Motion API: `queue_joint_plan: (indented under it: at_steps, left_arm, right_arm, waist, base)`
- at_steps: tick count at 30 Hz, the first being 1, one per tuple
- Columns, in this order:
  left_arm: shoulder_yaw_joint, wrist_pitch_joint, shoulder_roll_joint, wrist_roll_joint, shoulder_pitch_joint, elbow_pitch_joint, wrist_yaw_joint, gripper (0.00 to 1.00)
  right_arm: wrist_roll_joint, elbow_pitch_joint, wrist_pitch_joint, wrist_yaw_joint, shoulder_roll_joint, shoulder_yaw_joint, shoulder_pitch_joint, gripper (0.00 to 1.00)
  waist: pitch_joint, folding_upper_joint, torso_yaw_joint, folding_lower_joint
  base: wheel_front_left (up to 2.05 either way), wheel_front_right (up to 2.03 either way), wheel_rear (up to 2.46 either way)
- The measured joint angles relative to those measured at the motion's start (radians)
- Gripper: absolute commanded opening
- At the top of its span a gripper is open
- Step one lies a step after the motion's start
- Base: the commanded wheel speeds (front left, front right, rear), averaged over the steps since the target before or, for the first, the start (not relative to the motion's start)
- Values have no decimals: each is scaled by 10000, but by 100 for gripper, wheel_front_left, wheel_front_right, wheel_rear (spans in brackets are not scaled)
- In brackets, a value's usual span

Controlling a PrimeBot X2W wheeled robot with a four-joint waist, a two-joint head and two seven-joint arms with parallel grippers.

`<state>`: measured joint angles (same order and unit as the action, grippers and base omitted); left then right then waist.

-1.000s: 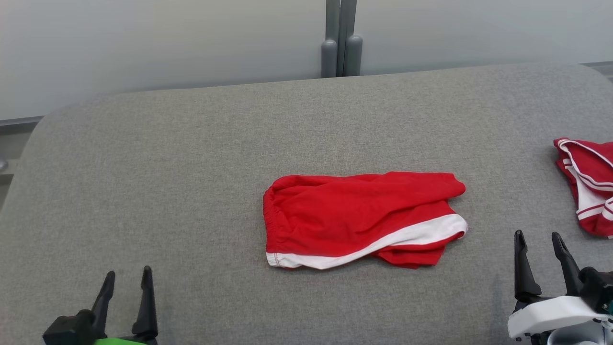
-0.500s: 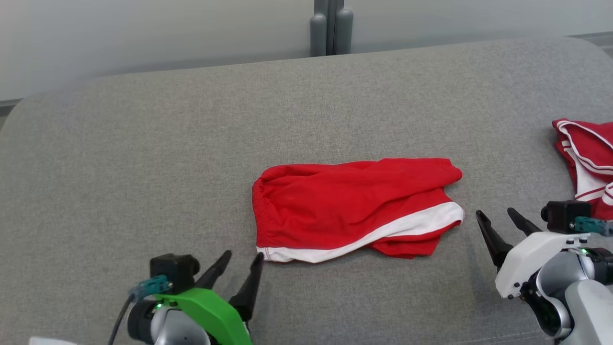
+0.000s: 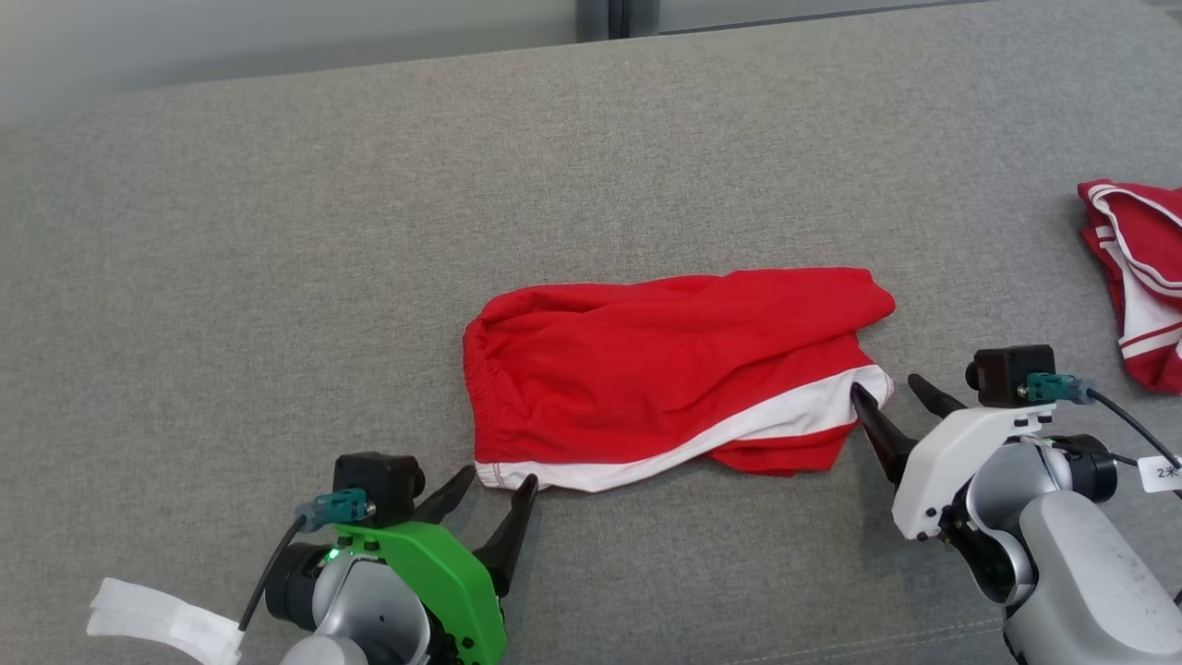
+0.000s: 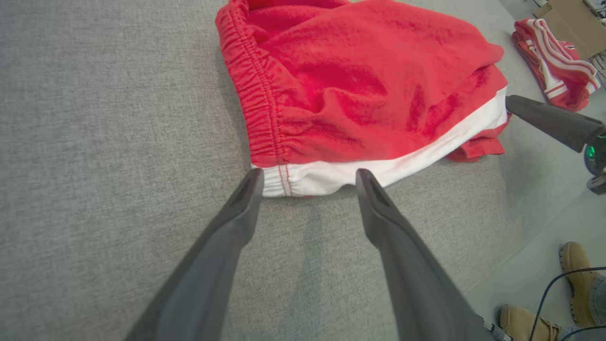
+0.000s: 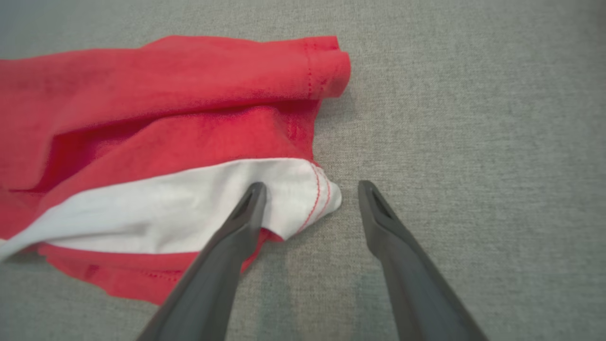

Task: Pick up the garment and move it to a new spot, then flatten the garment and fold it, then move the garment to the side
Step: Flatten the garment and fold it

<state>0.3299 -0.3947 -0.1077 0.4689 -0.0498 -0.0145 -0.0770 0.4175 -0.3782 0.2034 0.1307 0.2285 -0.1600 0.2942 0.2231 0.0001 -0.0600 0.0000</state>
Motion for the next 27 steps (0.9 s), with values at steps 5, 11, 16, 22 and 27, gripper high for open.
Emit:
queue_joint_plan:
  at_steps: [5, 11, 16, 22, 27]
  left_arm:
    - [29, 10, 12, -31, -173, 255, 23, 100]
    - [88, 77, -4, -82, -367, 700, 67, 100]
    - [111, 180, -25, -163, -483, 1058, 107, 100]
    - [215, 349, 2, -140, -664, 1308, 113, 100]
    - [284, 380, 119, 86, -747, 1733, 63, 100]
  right_arm:
    - [104, -384, -178, 0, -59, -355, 228, 100]
    - [219, -830, -297, 0, -38, -640, 446, 100]
    - [397, -1095, -474, 0, 6, -874, 626, 80]
    - [537, -1271, -600, 0, 56, -1089, 802, 52]
    - [656, -1383, -662, 4, 42, -1181, 876, 34]
  waist:
    - [126, 0, -28, 0]
    - [213, 0, -13, 0]
    - [247, 0, 7, 0]
    - [268, 0, -9, 0]
    - [297, 0, -64, 0]
  base:
    - [0, 0, 0]
    - [0, 0, 0]
    - [0, 0, 0]
    - [0, 0, 0]
    - [0, 0, 0]
